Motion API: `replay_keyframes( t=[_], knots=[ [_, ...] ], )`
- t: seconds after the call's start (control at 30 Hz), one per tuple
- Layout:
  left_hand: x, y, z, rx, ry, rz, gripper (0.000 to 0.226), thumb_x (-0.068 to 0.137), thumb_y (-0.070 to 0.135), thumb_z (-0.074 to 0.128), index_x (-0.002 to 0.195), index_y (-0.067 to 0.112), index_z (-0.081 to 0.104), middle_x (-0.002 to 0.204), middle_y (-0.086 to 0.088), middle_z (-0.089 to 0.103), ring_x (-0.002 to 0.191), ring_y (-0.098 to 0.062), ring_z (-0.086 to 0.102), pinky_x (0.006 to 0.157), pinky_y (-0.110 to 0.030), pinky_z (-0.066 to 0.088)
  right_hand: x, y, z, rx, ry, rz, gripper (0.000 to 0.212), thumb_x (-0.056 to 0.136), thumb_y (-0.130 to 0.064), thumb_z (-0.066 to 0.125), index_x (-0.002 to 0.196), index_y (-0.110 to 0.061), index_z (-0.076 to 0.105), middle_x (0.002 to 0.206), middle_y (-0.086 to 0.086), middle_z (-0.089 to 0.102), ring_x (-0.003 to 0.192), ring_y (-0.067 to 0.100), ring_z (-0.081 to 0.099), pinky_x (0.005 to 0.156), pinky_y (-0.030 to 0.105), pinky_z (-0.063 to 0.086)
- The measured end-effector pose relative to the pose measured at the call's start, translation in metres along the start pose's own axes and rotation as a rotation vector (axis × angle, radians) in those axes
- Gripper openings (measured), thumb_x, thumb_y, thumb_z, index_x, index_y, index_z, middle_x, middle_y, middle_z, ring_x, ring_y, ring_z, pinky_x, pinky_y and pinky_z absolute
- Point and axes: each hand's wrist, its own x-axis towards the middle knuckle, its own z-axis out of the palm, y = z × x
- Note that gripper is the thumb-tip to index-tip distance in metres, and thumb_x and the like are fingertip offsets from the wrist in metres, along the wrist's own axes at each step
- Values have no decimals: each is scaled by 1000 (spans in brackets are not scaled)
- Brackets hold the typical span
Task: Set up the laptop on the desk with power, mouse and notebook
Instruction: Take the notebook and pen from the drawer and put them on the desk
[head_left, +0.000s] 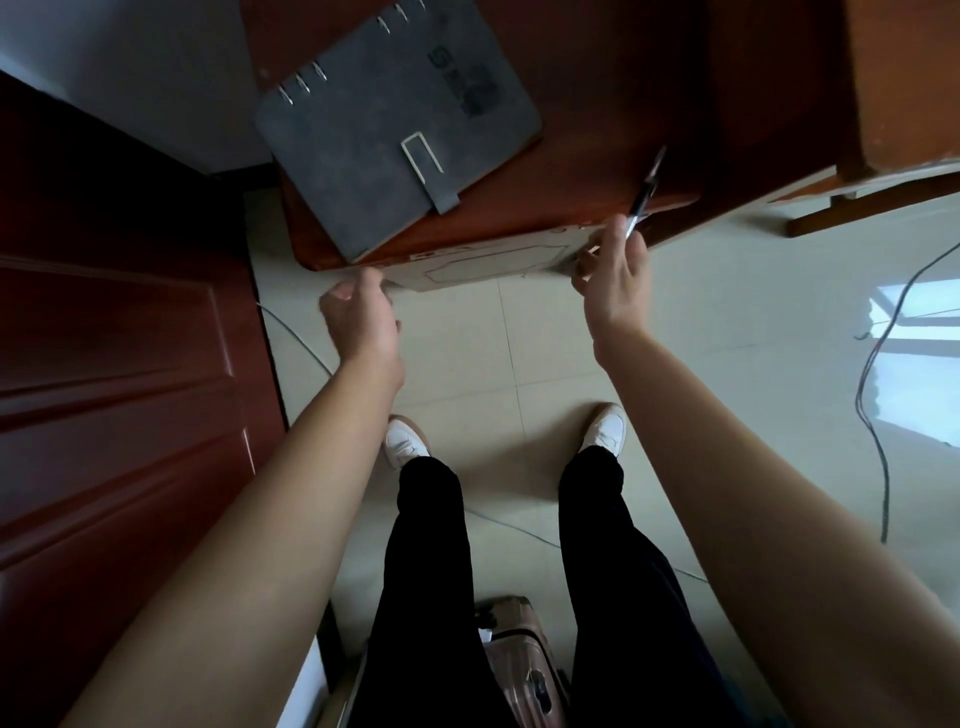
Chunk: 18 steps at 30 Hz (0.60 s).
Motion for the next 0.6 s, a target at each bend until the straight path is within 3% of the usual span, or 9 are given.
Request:
replay_keyframes(
  t=[0.1,0.2,0.27,0.37,0.47,0.6],
  knots=[
    [0,14,-16,249,273,417,41,91,27,59,118,-2,47,105,-12,53,96,-28,54,80,-28,40,-8,-4,5,-22,-12,-6,31,106,-44,35,101,-21,56,90,-5,63,77,3,64,80,37,57],
    [8,39,-21,550,286,877,53,89,33,64,122,-7,52,119,-25,54,112,-39,53,94,-37,39,-14,-12,13,-8,-72,-16,29,106,-40,37,97,-20,55,81,0,62,71,10,65,74,36,55],
    [19,67,-13,717,225,1056,63,88,43,62,130,-3,51,129,-24,51,121,-40,49,96,-38,37,-17,-19,22,1,-135,-23,28,106,-40,38,95,-21,54,83,1,66,73,14,66,75,38,55],
    [48,112,11,1022,39,1132,83,86,56,56,148,5,34,155,-22,29,142,-38,30,113,-45,26,-20,-25,31,15,-238,-1,33,106,-44,36,115,-22,58,98,2,73,85,19,71,80,39,56],
    [75,145,38,1215,-57,1075,99,83,69,51,157,13,14,165,-15,4,152,-35,5,119,-57,9,-19,-27,37,15,-297,40,46,105,-50,34,138,-22,51,105,2,75,92,19,73,84,38,59],
    [84,144,55,1307,-175,814,110,75,84,46,158,27,2,166,-9,8,152,-30,3,119,-59,-2,-18,-24,42,13,-331,55,52,104,-55,33,149,-28,40,107,6,74,96,19,73,88,41,59]
  ],
)
